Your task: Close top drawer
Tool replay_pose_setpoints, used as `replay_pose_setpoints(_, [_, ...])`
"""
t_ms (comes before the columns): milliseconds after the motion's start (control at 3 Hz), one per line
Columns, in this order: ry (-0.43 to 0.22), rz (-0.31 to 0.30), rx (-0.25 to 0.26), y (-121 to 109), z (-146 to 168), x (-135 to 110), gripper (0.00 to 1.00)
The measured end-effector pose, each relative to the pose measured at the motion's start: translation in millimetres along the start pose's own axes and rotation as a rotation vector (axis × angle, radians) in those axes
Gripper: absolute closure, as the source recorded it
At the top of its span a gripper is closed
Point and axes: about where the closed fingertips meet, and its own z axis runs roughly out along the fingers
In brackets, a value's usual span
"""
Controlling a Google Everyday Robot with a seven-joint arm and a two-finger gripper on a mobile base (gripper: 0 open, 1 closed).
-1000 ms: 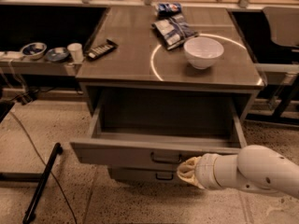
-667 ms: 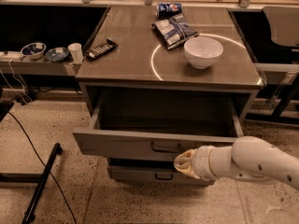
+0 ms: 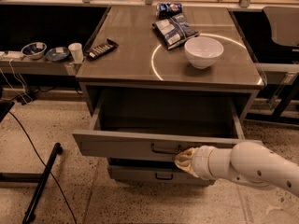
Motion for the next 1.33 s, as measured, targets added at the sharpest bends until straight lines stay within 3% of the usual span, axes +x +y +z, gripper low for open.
replay_pose_setpoints(333, [-0.014,0.006,0.125,-24,5,6,1.00])
replay_pose_setpoints(667, [-0.035,0.004,0.211,-45,7,4,1.00])
replay_pose_setpoints(1000, [-0.061,0.001,0.269,-71,14,-3,1.00])
replay_pose_setpoints(1333, [-0.086,0.011,0.293,-104,24,-10,1.00])
